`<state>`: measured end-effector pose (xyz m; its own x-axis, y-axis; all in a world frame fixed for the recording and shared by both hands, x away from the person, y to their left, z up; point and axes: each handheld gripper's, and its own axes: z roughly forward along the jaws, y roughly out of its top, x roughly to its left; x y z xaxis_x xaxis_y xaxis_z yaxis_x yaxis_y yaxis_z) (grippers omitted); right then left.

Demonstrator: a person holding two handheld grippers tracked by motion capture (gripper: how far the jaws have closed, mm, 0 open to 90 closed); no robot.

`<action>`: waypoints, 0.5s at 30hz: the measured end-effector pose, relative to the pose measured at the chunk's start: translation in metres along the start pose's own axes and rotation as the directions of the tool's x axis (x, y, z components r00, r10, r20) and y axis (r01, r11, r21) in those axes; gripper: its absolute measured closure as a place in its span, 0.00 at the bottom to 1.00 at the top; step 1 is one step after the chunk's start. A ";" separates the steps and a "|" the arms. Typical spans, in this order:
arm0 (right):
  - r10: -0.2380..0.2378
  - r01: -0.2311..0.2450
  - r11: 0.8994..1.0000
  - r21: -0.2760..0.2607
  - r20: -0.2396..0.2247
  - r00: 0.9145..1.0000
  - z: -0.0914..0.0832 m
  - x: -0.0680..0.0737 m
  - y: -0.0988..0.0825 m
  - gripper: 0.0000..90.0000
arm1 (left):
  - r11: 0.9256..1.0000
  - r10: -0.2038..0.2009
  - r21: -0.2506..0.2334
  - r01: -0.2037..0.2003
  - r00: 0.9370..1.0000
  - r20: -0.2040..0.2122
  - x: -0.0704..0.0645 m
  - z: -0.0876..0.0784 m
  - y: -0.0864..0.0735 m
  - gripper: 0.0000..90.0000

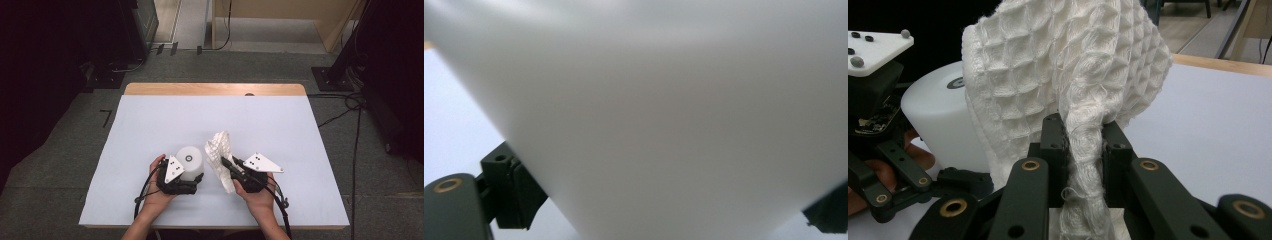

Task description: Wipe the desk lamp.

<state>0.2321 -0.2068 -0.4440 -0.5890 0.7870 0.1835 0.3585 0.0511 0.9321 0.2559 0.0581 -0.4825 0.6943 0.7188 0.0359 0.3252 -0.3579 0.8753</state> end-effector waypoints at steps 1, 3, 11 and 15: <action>0.000 0.000 1.000 -0.002 0.001 1.000 0.000 -0.001 0.000 0.86 | 1.000 -0.018 -0.009 0.018 1.000 0.005 0.002 -0.002 0.001 0.04; 0.009 -0.009 1.000 0.002 0.002 1.000 0.001 -0.003 0.000 0.86 | 0.999 -0.047 -0.021 0.047 0.999 0.012 0.004 -0.006 0.002 0.00; 0.032 -0.032 0.999 0.001 0.013 0.999 0.004 -0.010 -0.002 0.86 | 0.994 -0.109 -0.015 0.109 0.971 -0.211 -0.027 0.003 0.002 0.00; 0.029 -0.029 1.000 0.007 0.013 0.999 0.003 -0.009 -0.004 0.86 | 0.989 -0.146 0.001 0.150 0.963 -0.226 -0.026 0.007 0.002 0.00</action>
<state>0.2385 -0.2124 -0.4508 -0.5689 0.7962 0.2061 0.3807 0.0328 0.9241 0.2433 0.0346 -0.4851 0.4764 0.8791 0.0159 0.4262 -0.2467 0.8703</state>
